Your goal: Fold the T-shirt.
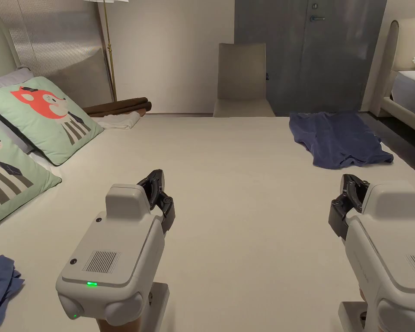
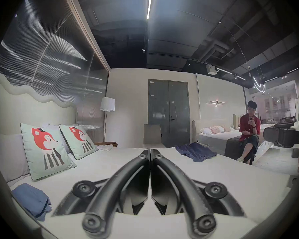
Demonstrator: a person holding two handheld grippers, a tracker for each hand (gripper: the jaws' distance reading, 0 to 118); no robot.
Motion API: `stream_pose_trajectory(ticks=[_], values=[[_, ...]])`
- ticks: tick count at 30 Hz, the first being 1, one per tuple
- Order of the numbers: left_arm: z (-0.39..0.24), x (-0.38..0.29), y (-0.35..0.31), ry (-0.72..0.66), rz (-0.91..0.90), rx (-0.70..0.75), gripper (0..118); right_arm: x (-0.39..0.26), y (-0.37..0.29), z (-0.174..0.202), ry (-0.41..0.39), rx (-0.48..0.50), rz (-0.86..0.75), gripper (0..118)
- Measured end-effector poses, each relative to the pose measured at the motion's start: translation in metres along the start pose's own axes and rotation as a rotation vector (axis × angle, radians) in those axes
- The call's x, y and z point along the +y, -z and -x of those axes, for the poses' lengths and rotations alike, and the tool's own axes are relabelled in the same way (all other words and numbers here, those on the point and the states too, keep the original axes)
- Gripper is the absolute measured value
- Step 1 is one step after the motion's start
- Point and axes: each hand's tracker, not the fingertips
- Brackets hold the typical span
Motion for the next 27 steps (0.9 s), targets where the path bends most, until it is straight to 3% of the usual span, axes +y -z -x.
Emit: stream_pose_trajectory(ticks=[20, 21, 22, 23, 25, 26, 27], values=[[-0.0003, -0.0001, -0.0023, -0.005, -0.007, -0.015, 0, -0.0008, -0.0012, 0.0015, -0.006, 0.006, 0.004, 0], [0.0002, -0.0002, -0.0025, -0.008, -0.004, -0.016, 0, -0.0009, -0.0014, 0.0012, -0.005, 0.006, 0.005, 3], [0.0006, 0.0001, -0.0021, -0.009, 0.003, -0.016, 0, -0.0011, -0.0016, 0.0008, -0.005, 0.004, 0.006, 16], [0.0008, 0.0, -0.0021, -0.006, 0.002, -0.011, 8, -0.0011, -0.0015, 0.001, -0.007, 0.002, 0.009, 33], [0.0014, -0.0002, -0.0021, 0.003, 0.003, -0.007, 12, -0.0015, -0.0002, 0.001, -0.016, -0.003, 0.021, 40], [0.0019, -0.0001, -0.0014, 0.009, 0.008, -0.01, 23, -0.002, 0.0005, 0.001, -0.017, -0.003, 0.023, 55], [0.0021, -0.0001, 0.0, 0.014, 0.015, -0.011, 42, -0.0025, 0.0006, 0.0012, -0.016, -0.004, 0.023, 76]])
